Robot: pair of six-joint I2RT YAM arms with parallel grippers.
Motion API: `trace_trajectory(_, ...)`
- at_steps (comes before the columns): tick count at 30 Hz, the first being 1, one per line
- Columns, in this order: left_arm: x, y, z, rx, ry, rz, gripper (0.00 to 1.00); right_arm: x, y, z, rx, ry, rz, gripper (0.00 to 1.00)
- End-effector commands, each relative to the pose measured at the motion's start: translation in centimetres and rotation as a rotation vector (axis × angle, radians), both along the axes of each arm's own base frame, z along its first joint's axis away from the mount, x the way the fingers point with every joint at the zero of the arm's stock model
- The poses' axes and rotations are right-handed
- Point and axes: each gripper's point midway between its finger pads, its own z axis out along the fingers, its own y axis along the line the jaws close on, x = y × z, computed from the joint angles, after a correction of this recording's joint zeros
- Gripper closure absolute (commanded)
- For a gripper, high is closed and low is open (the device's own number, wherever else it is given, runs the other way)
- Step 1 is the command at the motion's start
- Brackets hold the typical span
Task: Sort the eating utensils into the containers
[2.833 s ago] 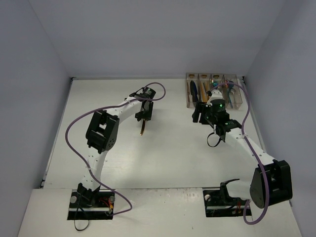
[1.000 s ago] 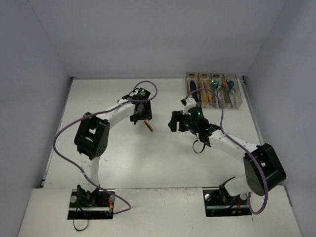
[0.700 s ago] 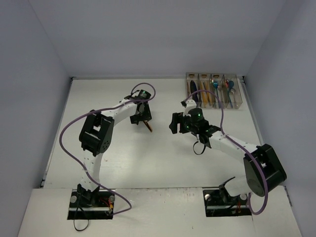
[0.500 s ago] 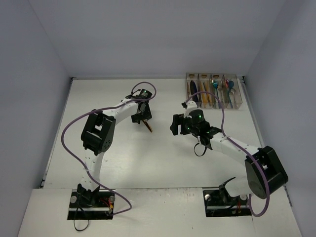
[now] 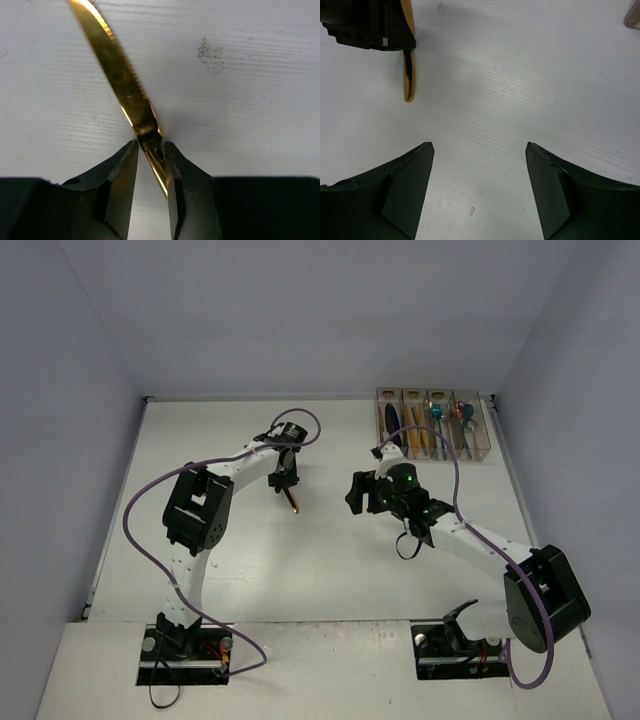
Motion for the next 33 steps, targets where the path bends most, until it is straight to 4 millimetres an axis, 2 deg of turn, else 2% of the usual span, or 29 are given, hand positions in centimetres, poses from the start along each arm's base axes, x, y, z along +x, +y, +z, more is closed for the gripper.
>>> trace_trajectory(1, -1.4, 1.4, 0.2, 0.074, 0.062, -0.115, 0.76, 0.6, 0.5, 2.7, 0.052, -0.077, -0.006, 0.28)
trace_trajectory(6, 0.4, -0.2, 0.9, 0.059, 0.038, -0.237, 0.76, 0.4, 0.6, 2.8, 0.066, -0.065, -0.013, 0.28)
trace_trajectory(10, 1.3, -1.4, 1.5, 0.026, 0.022, -0.27, 0.76, 0.4, 0.5, 3.0, 0.07, -0.066, -0.021, 0.28)
trace_trajectory(15, 0.7, -1.0, 1.8, 0.024, 0.026, -0.247, 0.76, 0.2, 0.2, 2.8, 0.067, -0.056, -0.029, 0.28)
trace_trajectory(24, -1.9, 0.0, 0.8, 0.007, 0.077, -0.15, 0.75, 0.3, 0.5, 1.9, 0.067, -0.024, -0.03, 0.28)
trace_trajectory(27, -2.1, 0.0, 0.5, 0.006, 0.082, -0.131, 0.75, 0.3, 0.5, 2.0, 0.066, -0.026, -0.032, 0.28)
trace_trajectory(33, -1.0, -0.4, 0.0, 0.009, 0.076, -0.109, 0.76, 0.3, 0.4, 1.8, 0.063, -0.023, -0.032, 0.28)
